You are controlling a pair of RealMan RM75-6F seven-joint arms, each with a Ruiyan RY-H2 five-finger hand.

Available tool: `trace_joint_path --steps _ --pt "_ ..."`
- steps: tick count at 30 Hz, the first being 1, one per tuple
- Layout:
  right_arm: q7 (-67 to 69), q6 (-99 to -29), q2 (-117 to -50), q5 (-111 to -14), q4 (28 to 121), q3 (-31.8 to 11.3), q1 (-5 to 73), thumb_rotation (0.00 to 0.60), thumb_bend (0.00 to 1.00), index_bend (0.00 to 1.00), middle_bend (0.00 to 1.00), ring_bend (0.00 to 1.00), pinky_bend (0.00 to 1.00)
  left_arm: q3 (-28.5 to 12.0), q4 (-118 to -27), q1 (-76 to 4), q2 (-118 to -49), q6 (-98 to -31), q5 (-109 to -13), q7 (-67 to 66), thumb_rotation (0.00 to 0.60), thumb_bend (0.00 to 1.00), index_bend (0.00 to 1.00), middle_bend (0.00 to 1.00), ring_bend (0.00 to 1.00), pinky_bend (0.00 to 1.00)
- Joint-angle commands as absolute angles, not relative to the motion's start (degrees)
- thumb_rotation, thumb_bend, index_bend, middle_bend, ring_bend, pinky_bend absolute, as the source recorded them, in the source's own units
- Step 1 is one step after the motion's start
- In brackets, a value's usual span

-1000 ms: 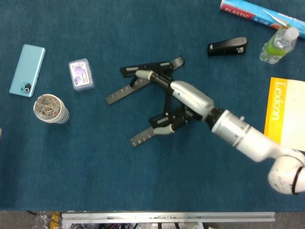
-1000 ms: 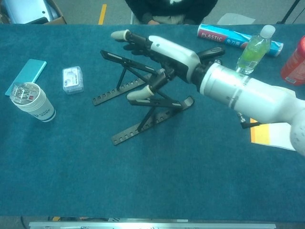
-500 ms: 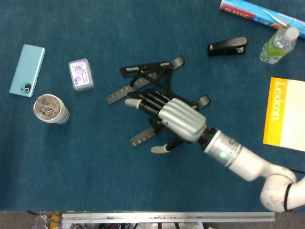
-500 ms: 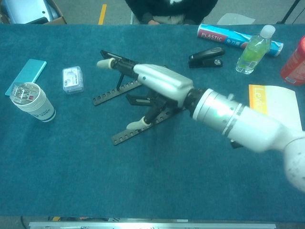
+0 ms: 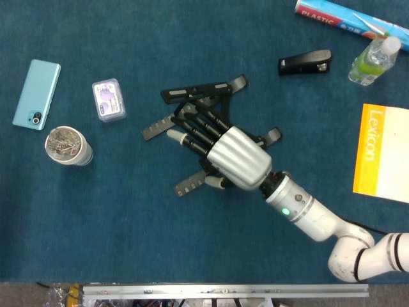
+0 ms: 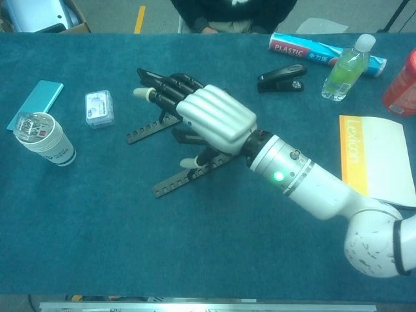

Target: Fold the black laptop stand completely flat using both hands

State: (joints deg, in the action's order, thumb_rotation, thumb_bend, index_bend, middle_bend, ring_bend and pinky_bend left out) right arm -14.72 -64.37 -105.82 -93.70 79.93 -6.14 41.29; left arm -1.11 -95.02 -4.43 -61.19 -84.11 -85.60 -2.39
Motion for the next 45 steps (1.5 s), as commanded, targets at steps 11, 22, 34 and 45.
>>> trace_joint_path --steps 11,22,34,45 --pt "-16.0 -71.8 -106.9 -96.1 73.3 -8.5 40.9 0.6 0.01 0.0 0.0 0.0 0.0 -1.2 -95.1 -4.7 -61.0 -83.8 -85.8 -2.5 0.6 0.25 0.0 0.0 0.0 0.0" --pt "-18.5 -77.1 -101.0 -95.8 77.0 -7.9 36.7 0.6 0.01 0.0 0.0 0.0 0.0 -0.9 -95.7 -5.3 -60.6 -82.9 -86.4 -3.0 0.6 0.25 0.0 0.0 0.0 0.0" --pt "-18.2 -80.7 -95.6 -93.5 79.7 -7.8 32.2 0.6 0.01 0.0 0.0 0.0 0.0 -0.8 -96.3 -5.9 -60.8 -82.4 -87.0 -3.9 0.6 0.25 0.0 0.0 0.0 0.0" --pt "-17.2 -81.2 -94.0 -92.3 79.9 -7.7 30.4 0.6 0.01 0.0 0.0 0.0 0.0 -0.6 -96.8 -5.8 -60.9 -82.8 -87.2 -4.6 0.6 0.25 0.0 0.0 0.0 0.0"
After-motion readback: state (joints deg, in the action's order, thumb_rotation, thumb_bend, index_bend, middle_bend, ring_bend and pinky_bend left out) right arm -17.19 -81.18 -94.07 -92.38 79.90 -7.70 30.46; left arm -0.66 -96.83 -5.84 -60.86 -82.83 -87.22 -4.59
